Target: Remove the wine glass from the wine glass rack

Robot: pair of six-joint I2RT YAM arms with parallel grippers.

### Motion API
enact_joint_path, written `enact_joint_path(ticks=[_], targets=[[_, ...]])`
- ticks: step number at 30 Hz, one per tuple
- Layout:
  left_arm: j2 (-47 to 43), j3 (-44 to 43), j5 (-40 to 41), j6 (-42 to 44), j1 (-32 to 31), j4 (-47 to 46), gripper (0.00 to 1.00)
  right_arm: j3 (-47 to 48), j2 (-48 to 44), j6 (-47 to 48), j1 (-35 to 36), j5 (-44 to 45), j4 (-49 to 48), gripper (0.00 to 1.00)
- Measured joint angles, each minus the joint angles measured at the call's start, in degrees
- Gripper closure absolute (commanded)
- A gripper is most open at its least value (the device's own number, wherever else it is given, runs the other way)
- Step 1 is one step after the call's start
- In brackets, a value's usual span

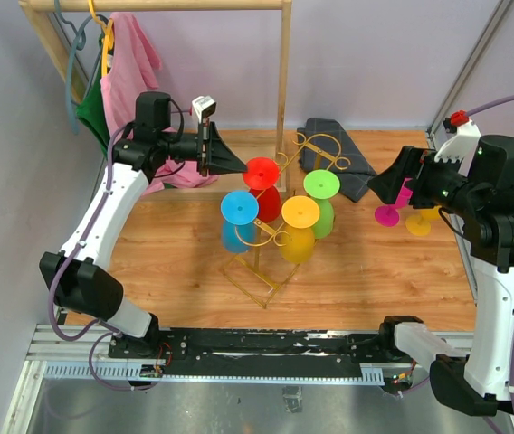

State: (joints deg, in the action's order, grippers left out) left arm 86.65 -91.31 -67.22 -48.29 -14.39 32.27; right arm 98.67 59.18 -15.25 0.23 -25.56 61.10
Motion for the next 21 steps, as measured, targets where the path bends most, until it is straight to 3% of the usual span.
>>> enact_joint_path(ticks=[21], targets=[[0.63,0.00,-0.50,0.26,3.06,1.36,1.00,-0.44,1.20,0.00,0.00,-0.44,-1.84,0.01]])
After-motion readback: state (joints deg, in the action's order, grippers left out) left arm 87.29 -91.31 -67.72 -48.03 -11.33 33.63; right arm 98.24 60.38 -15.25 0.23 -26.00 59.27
